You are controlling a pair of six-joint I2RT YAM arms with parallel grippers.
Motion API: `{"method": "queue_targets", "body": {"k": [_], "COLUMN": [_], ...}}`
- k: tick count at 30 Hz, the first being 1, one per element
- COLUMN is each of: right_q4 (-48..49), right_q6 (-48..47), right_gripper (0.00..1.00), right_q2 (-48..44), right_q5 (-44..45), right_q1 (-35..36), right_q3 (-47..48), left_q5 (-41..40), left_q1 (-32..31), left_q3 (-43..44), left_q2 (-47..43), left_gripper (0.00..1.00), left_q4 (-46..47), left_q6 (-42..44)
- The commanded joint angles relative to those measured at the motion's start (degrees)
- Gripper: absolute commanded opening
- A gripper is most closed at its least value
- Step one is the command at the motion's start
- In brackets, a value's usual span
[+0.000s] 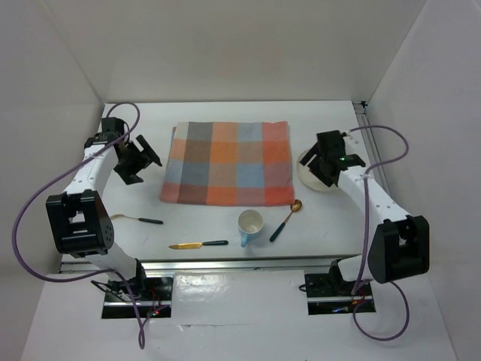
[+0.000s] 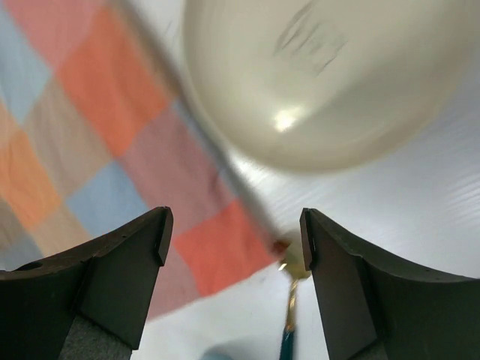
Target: Set the dinner table for one person
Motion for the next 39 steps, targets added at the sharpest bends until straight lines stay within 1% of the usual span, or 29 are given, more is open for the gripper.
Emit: {"method": "queue_targets", "body": {"k": [1, 2, 3, 5, 8, 9, 11, 14, 17, 19, 20, 21, 23, 24, 25, 28, 29, 31, 32, 33, 35, 36, 38, 39], "right_q4": [-5.01, -4.4, -3.78, -1.5, 3.42, 4.65, 7.37, 8.96, 10.28, 10.81, 10.81, 10.81, 9.41, 8.02, 7.3, 6.77, 7.29, 9.67, 9.67, 9.67, 6.69, 6.07, 6.07, 6.07], "right_q6": [-3.51, -4.04, -4.04, -4.57, -5.18, -5.18, -5.71, -5.19, -4.66, -4.13, -4.13, -3.52, -3.51, -3.51, -3.51, -4.91, -5.44, -6.24, -6.24, -6.24, -6.24, -6.24, -6.24, -6.24], "right_gripper": [0.81, 0.82, 0.82, 0.83, 0.83, 0.83, 0.83, 0.79, 0.71, 0.6, 0.41, 0.29, 0.13, 0.0, 0.0, 0.0, 0.0, 0.0, 0.0, 0.0, 0.0, 0.0, 0.0, 0.0], "right_q2": [-0.94, -0.94, 0.02, 2.05, 3.9, 4.94, 7.92, 12.93, 15.14, 15.76, 15.76, 15.07, 14.01, 12.53, 11.55, 7.16, 6.11, 4.69, 4.69, 4.69, 8.37, 9.69, 13.99, 15.75], "right_q5": [1.8, -1.35, -3.04, -7.86, -12.61, -15.94, -19.29, -19.84, -19.14, -18.44, -17.91, -15.64, -13.61, -12.64, -10.54, -8.77, -8.77, -11.48, -11.49, -11.49, -8.96, -8.16, -7.63, -8.84], "right_q1": [-9.21, -13.49, -15.54, -20.54, -24.6, -26.87, -28.38, -28.39, -28.39, -28.39, -28.39, -28.39, -28.39, -28.39, -28.39, -25.59, -23.4, -20.67, -16.83, -14.61, -10.31, -6.02, -2.31, 0.58], "right_q3": [1.85, 1.16, 0.11, -1.22, -4.38, -5.08, -5.62, -5.62, -5.62, -5.09, -5.09, -5.09, -3.34, -2.55, -1.85, 1.41, 2.02, 3.43, 5.44, 7.02, 10.8, 13.95, 16.43, 19.14], "left_q5": [0.8, 0.8, 1.76, 1.07, -0.69, -0.69, -0.17, 1.32, 1.86, 2.38, 2.38, 0.56, 0.54, 0.54, 0.54, 0.54, -0.33, -2.88, -3.85, -4.9, -7.36, -8.33, -11.49, -12.63], "left_q1": [-0.66, -1.19, -1.8, -3.91, -6.63, -7.16, -7.87, -8.49, -9.01, -9.01, -9.01, -9.01, -9.01, -9.01, -9.01, -9.01, -9.53, -9.54, -9.54, -9.54, -9.54, -10.06, -10.07, -10.07], "left_q3": [3.49, 4.1, 5.41, 7.26, 11.48, 12.88, 13.59, 14.12, 14.92, 16.32, 18.24, 19.3, 21.58, 22.12, 22.12, 22.83, 22.83, 22.83, 22.83, 22.83, 22.3, 22.3, 22.3, 21.69], "left_q2": [-2.8, -3.41, -3.41, -3.94, -3.94, -3.94, -3.94, -3.94, -3.94, -3.94, -3.42, -2.89, -2.89, -2.89, -2.89, -3.49, -3.5, -3.5, -3.5, -3.5, -3.5, -4.02, -4.56, -5.16], "left_gripper": [0.99, 0.99, 0.99, 0.99, 0.99, 0.99, 0.99, 0.97, 0.96, 0.96, 0.96, 0.96, 0.96, 0.96, 0.96, 0.96, 0.97, 0.97, 0.97, 0.96, 0.96, 0.96, 0.96, 0.96], "left_q4": [-1.48, -1.48, -0.87, -1.91, -4.46, -4.47, -4.47, -4.47, -4.47, -4.47, -5.95, -6.66, -6.67, -6.67, -6.67, -6.67, -6.67, -7.19, -7.19, -7.19, -7.8, -8.68, -9.21, -9.22], "left_q6": [3.41, 3.41, 4.37, 5.17, 6.58, 7.19, 7.8, 8.33, 8.86, 9.48, 9.48, 9.48, 9.48, 8.96, 8.95, 7.46, 6.32, 2.65, 1.75, 0.96, -0.45, -0.45, -1.77, -1.77]}}
